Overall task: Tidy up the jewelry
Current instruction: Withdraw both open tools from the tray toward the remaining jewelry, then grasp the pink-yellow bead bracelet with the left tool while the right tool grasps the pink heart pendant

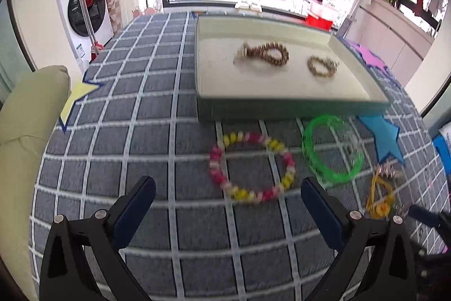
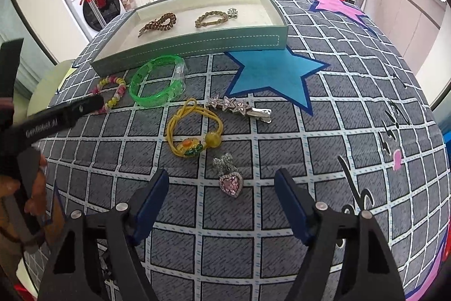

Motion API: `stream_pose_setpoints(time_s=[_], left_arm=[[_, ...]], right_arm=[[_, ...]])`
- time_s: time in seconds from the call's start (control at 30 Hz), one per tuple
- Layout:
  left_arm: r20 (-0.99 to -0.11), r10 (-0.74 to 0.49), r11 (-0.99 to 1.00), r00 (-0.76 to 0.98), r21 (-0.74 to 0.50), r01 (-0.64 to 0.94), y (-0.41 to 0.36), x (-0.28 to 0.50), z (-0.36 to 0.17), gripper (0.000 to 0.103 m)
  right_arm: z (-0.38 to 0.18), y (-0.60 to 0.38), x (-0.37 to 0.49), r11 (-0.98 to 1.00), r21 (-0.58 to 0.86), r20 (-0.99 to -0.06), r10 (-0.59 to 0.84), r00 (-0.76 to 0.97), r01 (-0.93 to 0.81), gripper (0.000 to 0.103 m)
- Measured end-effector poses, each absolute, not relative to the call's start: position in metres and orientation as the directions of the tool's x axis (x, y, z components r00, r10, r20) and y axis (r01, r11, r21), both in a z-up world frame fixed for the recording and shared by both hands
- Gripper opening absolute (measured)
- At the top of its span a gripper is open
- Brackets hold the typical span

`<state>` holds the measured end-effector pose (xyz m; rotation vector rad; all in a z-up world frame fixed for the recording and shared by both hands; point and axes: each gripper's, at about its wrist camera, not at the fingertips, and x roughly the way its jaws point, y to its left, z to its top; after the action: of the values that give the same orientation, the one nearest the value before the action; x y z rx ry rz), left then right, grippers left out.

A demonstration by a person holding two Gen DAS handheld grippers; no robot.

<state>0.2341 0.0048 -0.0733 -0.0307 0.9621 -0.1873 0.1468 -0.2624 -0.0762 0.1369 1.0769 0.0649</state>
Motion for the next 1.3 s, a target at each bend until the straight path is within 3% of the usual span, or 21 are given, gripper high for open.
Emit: stream_pose_setpoints(time_s=[0.17, 0.3, 0.43, 0.57, 0.63, 1.03, 1.3], left_arm=[[-0.818, -0.177, 0.984, 0.547, -0.147, 0.1, 0.019, 0.247, -0.075, 0.103], [-0.835, -0.184, 0.983, 0.519, -0.151, 0.106, 0.017, 0.254, -0.082, 0.089], [-0.831, -0.174, 0.981, 0.528, -0.099, 0.167, 0.005, 0.25, -0.081, 0.067], [-0.825, -0.149, 0.977, 0.545, -0.036, 0.212, -0.006, 0.243, -0.081, 0.05], [-0.824, -0.164, 0.972, 0.543, -0.041, 0.231, -0.008, 0.242, -0.08, 0.024], [-0.776, -0.299, 0.952, 0.555, -0.197, 0.236, 0.013, 0.225, -0.055, 0.023], [-0.733, -0.345, 0.937, 0.586, -0.227, 0.267, 0.016, 0.216, -0.027, 0.023]], right_arm=[[-0.078, -0.263, 0.15, 0.99, 0.137, -0.873, 0.116, 0.473, 0.01, 0.071], [-0.079, -0.257, 0.15, 0.996, 0.094, -0.874, 0.082, 0.479, 0.001, 0.055], [-0.08, -0.251, 0.149, 0.999, 0.038, -0.875, 0.041, 0.483, -0.015, 0.04], [-0.079, -0.248, 0.148, 0.999, 0.029, -0.875, 0.043, 0.482, -0.036, 0.019], [-0.078, -0.246, 0.147, 0.999, 0.02, -0.875, 0.035, 0.483, -0.037, 0.02], [-0.06, -0.263, 0.138, 0.994, 0.11, -0.854, 0.099, 0.51, -0.01, 0.02], [-0.038, -0.281, 0.137, 0.981, 0.195, -0.822, 0.152, 0.549, 0.02, 0.02]])
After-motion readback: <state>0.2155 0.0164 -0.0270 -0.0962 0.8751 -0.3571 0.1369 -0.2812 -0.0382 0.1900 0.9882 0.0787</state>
